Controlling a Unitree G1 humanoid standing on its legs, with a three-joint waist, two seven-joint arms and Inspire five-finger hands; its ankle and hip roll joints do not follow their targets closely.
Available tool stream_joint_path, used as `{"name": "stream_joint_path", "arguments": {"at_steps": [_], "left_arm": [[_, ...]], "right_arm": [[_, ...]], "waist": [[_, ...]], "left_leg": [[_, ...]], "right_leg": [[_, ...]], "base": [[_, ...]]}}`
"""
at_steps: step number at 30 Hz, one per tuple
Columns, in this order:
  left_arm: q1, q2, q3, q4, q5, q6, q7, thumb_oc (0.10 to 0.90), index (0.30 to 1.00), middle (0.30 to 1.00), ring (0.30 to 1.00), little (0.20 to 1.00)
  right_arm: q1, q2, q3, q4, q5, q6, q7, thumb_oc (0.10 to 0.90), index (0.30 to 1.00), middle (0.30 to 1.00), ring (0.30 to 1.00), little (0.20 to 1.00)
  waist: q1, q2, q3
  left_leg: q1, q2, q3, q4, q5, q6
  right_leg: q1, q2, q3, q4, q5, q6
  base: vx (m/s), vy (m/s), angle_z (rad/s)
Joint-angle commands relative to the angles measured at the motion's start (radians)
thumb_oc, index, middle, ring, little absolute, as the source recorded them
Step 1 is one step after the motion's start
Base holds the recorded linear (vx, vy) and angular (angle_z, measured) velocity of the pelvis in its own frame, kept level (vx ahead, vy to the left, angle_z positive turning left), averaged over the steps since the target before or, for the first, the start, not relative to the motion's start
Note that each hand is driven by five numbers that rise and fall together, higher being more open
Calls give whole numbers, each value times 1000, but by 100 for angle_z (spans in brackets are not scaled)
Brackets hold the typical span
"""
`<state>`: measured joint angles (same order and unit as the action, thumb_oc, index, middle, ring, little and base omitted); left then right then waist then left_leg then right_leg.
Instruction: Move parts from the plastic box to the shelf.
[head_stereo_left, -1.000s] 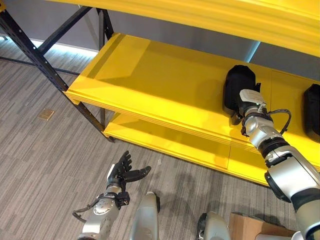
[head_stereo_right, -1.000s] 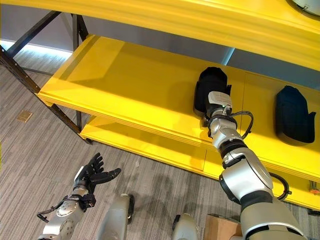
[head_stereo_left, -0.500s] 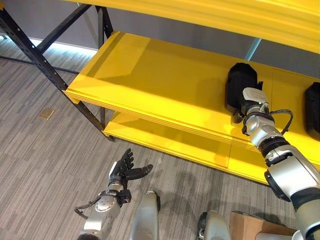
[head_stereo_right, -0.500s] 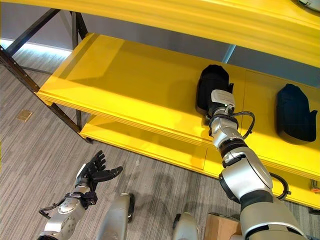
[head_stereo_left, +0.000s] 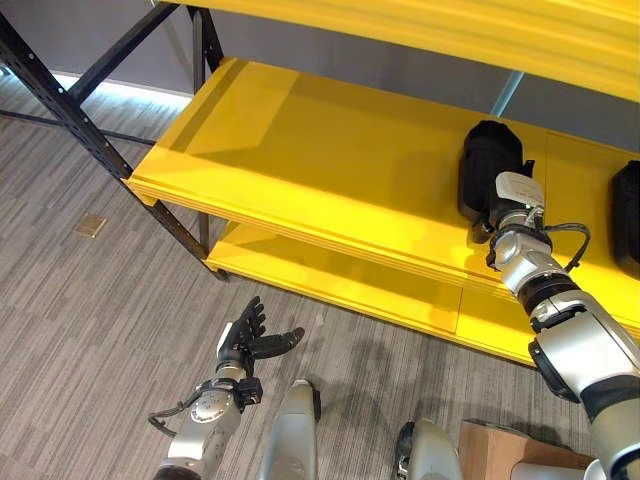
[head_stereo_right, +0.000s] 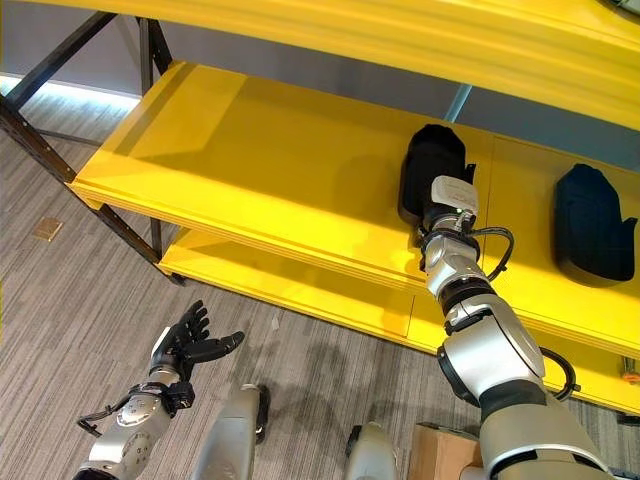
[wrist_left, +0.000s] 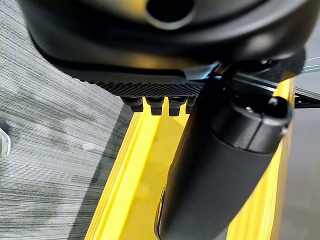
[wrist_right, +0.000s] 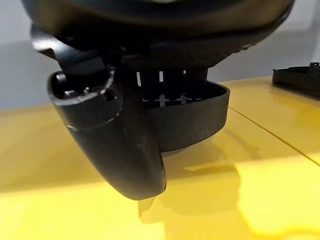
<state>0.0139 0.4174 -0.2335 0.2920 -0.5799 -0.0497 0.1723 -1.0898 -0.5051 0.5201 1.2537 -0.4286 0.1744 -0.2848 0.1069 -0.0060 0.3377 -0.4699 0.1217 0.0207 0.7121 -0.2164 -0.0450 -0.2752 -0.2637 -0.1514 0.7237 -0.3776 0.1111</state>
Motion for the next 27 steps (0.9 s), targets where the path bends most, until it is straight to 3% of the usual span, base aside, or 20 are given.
{"name": "stream_joint_path", "arguments": {"at_steps": [1, 27], "left_arm": [[-37, 47, -20, -120, 21, -84, 19, 900, 1000, 1000, 1000, 1000], [-29, 47, -21, -100, 21, -89, 9, 900, 1000, 1000, 1000, 1000]], "right_arm": [[-81, -105, -31, 37, -11, 53, -109, 400, 300, 300, 300, 300], [-38, -61, -17, 56, -4, 29, -45, 400, 300, 300, 300, 300]], "waist": [[-7, 14, -39], [3, 16, -40]], "left_leg": [[27, 129, -111, -41, 45, -74], [16, 127, -118, -36, 48, -76]], "right_leg": [[39, -8, 14, -27, 65, -11], [34, -12, 9, -22, 67, -10]], "base": [[0, 0, 0], [0, 0, 0]]}}
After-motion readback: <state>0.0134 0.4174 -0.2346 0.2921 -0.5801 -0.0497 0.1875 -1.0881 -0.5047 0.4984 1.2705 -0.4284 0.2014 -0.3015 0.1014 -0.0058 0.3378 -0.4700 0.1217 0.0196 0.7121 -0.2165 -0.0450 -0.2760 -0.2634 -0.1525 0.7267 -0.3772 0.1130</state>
